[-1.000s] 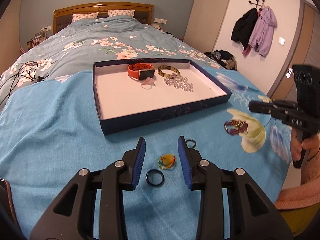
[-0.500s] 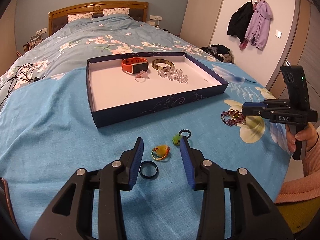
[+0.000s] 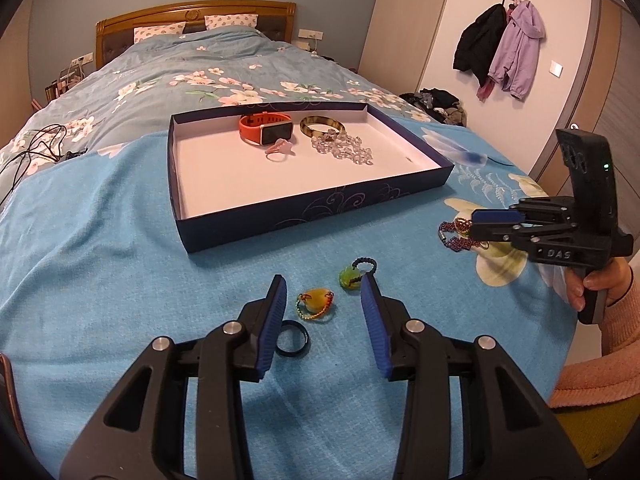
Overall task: Organize jewelry
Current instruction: 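Grasp the gold chain pendant with the right tool while the left tool grasps the yellow ring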
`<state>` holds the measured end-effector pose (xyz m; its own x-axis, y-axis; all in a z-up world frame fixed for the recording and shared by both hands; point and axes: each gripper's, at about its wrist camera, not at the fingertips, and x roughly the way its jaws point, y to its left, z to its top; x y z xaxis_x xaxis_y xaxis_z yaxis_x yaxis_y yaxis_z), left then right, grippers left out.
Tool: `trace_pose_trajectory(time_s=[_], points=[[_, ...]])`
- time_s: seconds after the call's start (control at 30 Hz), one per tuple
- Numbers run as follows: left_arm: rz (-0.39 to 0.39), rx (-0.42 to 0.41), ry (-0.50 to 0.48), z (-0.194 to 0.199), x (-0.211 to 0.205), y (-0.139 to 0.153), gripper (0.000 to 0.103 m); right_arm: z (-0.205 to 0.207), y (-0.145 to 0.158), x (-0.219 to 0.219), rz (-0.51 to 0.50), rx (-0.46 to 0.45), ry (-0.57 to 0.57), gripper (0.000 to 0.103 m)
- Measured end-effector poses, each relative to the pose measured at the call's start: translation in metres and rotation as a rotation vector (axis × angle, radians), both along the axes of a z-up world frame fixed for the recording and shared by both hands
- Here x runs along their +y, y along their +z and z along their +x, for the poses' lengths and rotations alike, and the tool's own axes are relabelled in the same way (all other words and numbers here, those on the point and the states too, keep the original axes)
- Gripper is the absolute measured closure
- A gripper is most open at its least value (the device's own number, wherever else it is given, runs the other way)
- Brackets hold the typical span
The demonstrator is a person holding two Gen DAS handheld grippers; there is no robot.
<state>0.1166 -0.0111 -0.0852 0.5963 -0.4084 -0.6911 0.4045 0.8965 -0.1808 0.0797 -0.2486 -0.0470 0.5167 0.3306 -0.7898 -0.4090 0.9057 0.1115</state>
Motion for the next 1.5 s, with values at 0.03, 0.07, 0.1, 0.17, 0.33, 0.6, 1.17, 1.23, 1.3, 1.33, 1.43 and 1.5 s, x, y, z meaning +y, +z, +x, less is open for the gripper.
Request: trace_pose_trajectory(time_s=[0.03,0.07,0.1,0.17,0.33,0.6,1.17,1.23,1.3,1.33,1.43,1.5], points=[[0.0,0.001,0.0,-0.001,0.0,0.0,0.065,0.002,-0.003,0.001,-0.004,0.005,-0.001,0.08],[0.0,0.001,0.0,-0.001,0.001,0.001,0.065,0.002,-0.005,0.001,-0.01,0.006,-0.002,0.081],[-0.001,0.001,-0.001,-0.002,0.001,0.001,0.065,0.003,-0.006,0.001,-0.014,0.003,-0.004,0.085],[0.0,0.001,-0.002,-0.002,0.001,0.001,0.065,0.003,-0.006,0.001,-0.014,0.002,-0.005,0.093],[0.003,0.004,-0.006,-0.003,0.001,0.0,0.065,-0.002,-0.002,-0.002,0.004,-0.015,-0.008,0.093],[0.033,0.009,-0.019,-0.005,0.0,-0.003,0.065,-0.004,0.018,-0.01,0.098,-0.054,-0.011,0.093],[0.122,0.07,-0.017,0.015,-0.011,-0.017,0.083,-0.003,0.017,0.003,0.139,-0.045,0.025,0.093],[0.119,0.064,-0.014,0.014,-0.01,-0.016,0.083,-0.003,0.019,0.004,0.144,-0.052,0.026,0.093],[0.118,0.058,-0.012,0.014,-0.01,-0.015,0.084,-0.002,0.021,0.004,0.15,-0.056,0.028,0.093],[0.116,0.053,-0.009,0.013,-0.01,-0.014,0.084,-0.001,0.023,0.004,0.152,-0.063,0.027,0.093],[0.102,0.04,-0.002,0.013,-0.008,-0.009,0.084,0.001,0.027,0.004,0.164,-0.075,0.028,0.093],[0.09,0.028,-0.001,0.012,-0.007,-0.005,0.084,0.002,0.03,0.003,0.17,-0.083,0.027,0.093]])
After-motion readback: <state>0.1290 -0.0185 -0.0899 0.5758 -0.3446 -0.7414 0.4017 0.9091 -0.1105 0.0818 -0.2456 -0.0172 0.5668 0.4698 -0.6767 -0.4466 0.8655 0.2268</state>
